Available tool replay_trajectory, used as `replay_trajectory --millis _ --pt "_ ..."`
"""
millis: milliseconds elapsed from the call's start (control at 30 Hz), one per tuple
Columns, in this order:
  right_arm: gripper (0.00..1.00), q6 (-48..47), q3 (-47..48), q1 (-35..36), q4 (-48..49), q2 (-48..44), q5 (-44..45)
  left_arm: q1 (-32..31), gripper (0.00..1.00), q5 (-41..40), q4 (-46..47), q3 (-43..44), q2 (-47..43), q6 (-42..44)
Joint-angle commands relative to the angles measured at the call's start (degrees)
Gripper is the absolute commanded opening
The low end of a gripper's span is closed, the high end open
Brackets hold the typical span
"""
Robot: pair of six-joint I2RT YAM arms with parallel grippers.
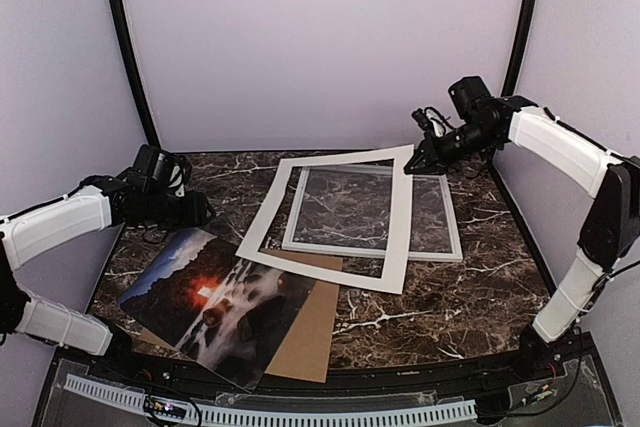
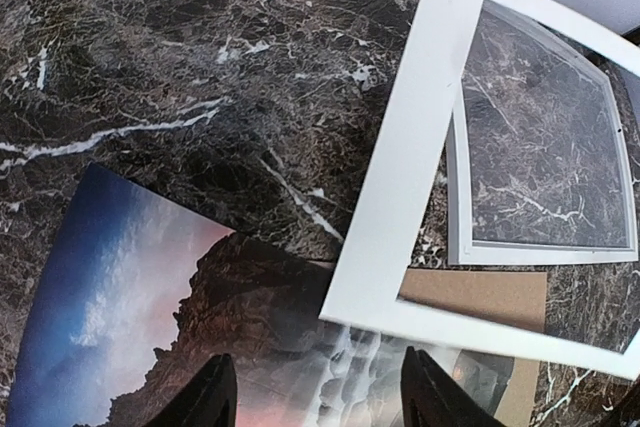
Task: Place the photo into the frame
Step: Pass from the right arm to the left
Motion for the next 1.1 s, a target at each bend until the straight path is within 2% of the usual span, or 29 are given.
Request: replay_trajectory --millis 0,233,433,667,1067 --pt "0.0 -9.12 6.08 -7.07 -9.79 2.07 1.47 -0.26 0.58 2.12 1.68 2.8 1.32 2.02" --pt "0.0 -13.91 14.63 -15.73 -14.45 8.8 1.66 -0.26 0.59 4.49 1.94 4.57 5.38 3.44" --pt "0.0 -15.64 18.78 -18.96 -16.13 14.46 2.8 -0.26 0.6 4.92 2.09 4.78 6.72 4.18" --pt "0.0 -17.19 16.83 -19.1 -16.4 15.22 6.88 -0.26 0.61 5.19 2.36 5.46 9.0 4.5" --pt "0.01 -17.31 12.17 -18.78 -16.11 9.07 11.78 -0.42 0.63 7.41 3.14 7.98 13.81 3.74"
